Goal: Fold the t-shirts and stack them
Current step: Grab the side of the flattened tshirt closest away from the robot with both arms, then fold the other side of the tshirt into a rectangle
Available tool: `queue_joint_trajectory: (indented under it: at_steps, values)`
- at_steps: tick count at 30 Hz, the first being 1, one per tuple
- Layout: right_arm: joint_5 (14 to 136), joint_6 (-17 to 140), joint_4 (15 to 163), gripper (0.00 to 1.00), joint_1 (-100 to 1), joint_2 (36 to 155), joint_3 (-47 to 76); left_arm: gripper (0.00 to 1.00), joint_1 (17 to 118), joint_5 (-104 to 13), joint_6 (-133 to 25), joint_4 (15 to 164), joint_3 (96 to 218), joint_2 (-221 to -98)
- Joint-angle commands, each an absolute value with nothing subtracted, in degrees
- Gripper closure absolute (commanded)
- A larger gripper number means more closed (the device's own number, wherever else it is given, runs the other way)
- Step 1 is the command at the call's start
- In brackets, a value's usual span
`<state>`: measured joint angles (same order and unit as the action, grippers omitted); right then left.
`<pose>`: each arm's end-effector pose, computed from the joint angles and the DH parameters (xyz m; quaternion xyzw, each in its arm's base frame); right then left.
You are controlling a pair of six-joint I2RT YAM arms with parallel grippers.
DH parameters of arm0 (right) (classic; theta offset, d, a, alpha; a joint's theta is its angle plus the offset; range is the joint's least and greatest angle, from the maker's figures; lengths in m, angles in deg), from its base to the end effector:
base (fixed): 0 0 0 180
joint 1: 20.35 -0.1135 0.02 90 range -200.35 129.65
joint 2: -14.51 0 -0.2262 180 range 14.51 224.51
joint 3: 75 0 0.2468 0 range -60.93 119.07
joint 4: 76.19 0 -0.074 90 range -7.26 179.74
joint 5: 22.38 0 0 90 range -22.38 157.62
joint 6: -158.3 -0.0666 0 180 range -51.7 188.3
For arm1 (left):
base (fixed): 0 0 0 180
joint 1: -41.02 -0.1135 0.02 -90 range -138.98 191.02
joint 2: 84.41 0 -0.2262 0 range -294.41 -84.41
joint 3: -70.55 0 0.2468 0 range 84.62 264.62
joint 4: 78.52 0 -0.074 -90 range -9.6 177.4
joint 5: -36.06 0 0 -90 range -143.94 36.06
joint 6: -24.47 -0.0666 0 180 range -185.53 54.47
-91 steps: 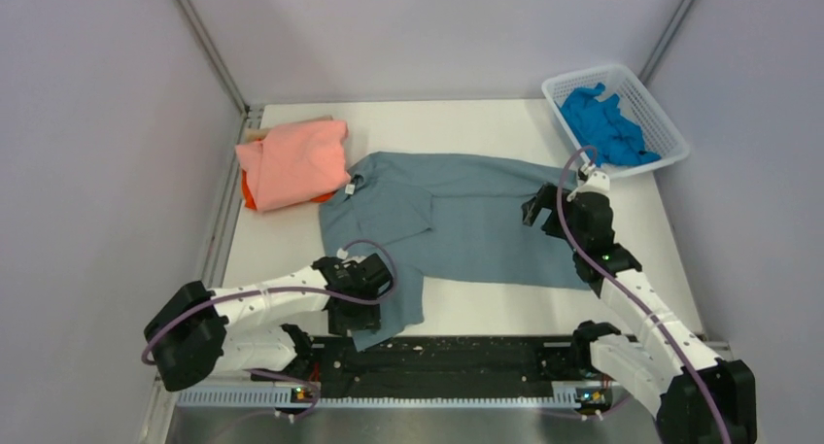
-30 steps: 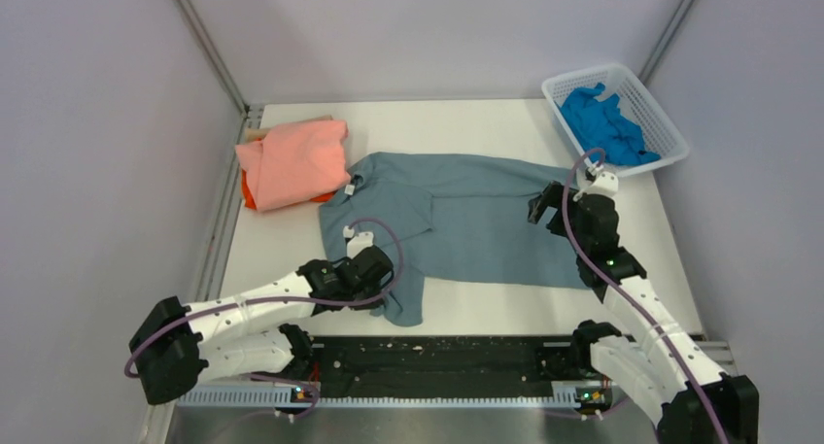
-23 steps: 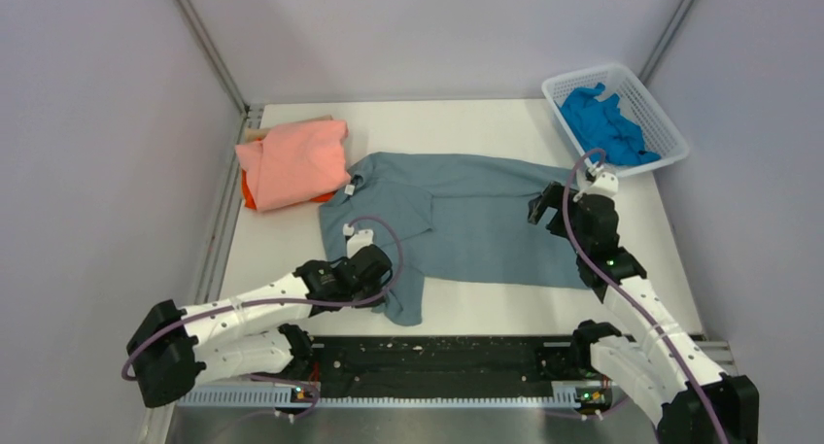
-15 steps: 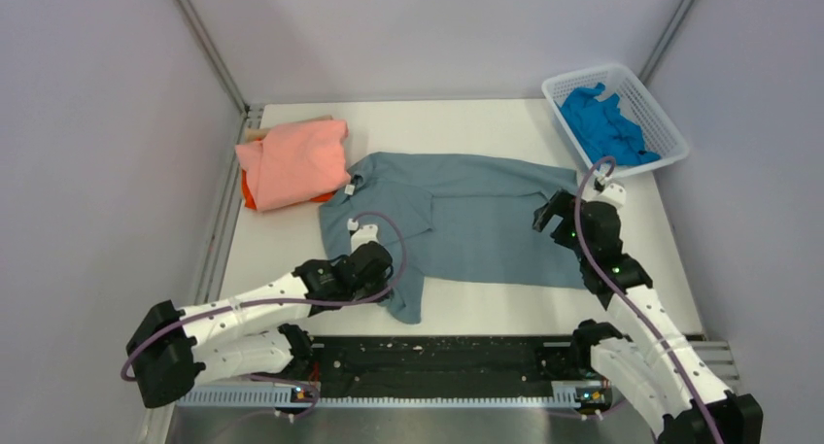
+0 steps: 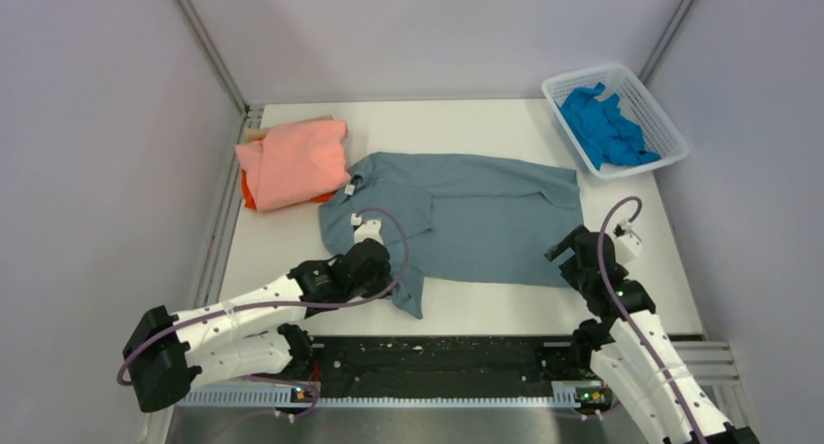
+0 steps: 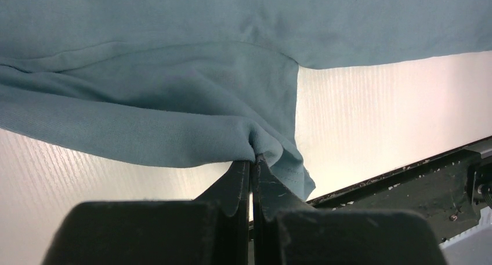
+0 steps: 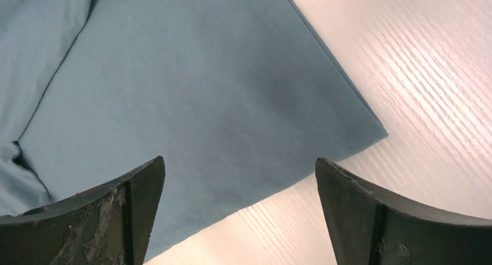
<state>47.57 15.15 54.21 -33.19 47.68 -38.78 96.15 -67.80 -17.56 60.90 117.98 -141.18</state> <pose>0.1718 0.0157 0.1512 0.3757 0.8366 0.0629 0.3938 0.1439 -0.1786 0.1566 0.0170 0.9334 -0.1959 0.3003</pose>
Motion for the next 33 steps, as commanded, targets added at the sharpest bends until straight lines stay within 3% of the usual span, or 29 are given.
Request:
queue_joint_trajectory:
  at_steps: [1,10,15,20,21,23,24,31,33]
  values:
    - [44.9,6.5,49.1,0.01,-32.9,46.0,-39.6,1.0,96.0,-68.1,-18.1,63.5,119.6,-140.9]
    - [43.3,2.4,59.3,0.03,-32.9,48.6,-47.5,1.0,95.6,-69.6,-18.1,63.0,120.8,-141.2]
    - [43.1,4.7,63.9,0.12,-32.9,51.1,-47.4,1.0,95.3,-70.9,-18.2,62.6,121.4,-141.7]
    - [42.5,7.4,65.1,0.32,-32.9,48.7,-46.6,1.0,94.7,-71.9,-19.0,62.3,123.4,-142.0]
    - [41.8,7.5,65.2,0.41,-32.9,48.0,-46.7,1.0,94.7,-71.9,-19.1,62.5,123.9,-142.0]
    - [40.7,7.6,66.6,0.71,-32.9,47.0,-47.6,1.0,94.7,-72.1,-19.3,64.4,124.1,-141.5]
    - [40.8,8.0,67.7,0.8,-32.9,46.9,-48.1,1.0,94.6,-72.0,-19.4,66.4,123.9,-141.2]
    - [43.2,11.3,72.2,1.0,-32.9,51.9,-47.5,1.0,94.0,-74.6,-20.2,67.0,125.0,-141.4]
    - [43.9,12.7,72.6,1.0,-32.9,52.1,-46.8,1.0,93.8,-75.7,-20.7,66.9,125.5,-140.7]
